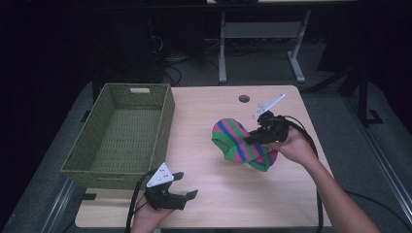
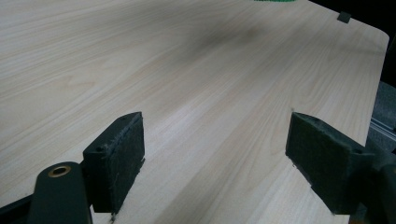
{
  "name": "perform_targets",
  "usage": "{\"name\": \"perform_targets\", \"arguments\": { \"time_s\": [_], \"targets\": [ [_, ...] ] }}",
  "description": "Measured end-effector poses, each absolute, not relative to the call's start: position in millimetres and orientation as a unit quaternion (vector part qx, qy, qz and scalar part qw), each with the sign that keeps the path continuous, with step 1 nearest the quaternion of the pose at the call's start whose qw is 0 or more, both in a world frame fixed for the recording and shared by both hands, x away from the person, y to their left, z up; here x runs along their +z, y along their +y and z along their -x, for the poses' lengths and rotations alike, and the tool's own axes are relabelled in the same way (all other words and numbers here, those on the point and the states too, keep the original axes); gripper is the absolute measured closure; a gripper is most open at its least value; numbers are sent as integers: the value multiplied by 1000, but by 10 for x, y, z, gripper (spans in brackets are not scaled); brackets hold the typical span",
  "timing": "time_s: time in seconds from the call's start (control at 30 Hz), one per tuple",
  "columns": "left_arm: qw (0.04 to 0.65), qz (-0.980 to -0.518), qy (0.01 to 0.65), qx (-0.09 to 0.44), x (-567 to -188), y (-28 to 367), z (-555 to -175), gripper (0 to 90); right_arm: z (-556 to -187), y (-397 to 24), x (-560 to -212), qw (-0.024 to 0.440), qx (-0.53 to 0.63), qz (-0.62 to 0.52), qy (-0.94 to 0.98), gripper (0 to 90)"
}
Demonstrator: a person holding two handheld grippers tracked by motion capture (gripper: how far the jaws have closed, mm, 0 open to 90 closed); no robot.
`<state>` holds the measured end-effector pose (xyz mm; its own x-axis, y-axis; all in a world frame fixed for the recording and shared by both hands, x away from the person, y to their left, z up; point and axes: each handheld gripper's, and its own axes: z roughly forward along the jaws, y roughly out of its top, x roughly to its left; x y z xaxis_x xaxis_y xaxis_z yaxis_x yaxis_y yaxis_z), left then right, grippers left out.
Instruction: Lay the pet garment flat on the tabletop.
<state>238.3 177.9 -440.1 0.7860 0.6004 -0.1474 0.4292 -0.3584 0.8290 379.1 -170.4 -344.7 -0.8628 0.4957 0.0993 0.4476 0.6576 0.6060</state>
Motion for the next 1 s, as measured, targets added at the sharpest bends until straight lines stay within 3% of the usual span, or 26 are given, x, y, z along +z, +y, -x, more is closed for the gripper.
{"name": "perform_targets", "arguments": {
  "time_s": [1.0],
  "targets": [
    [475,-816,316,91,-4393,1790,-2376,192,-3377,-1425,-3830,7,310,-205,928,753]
  ]
}}
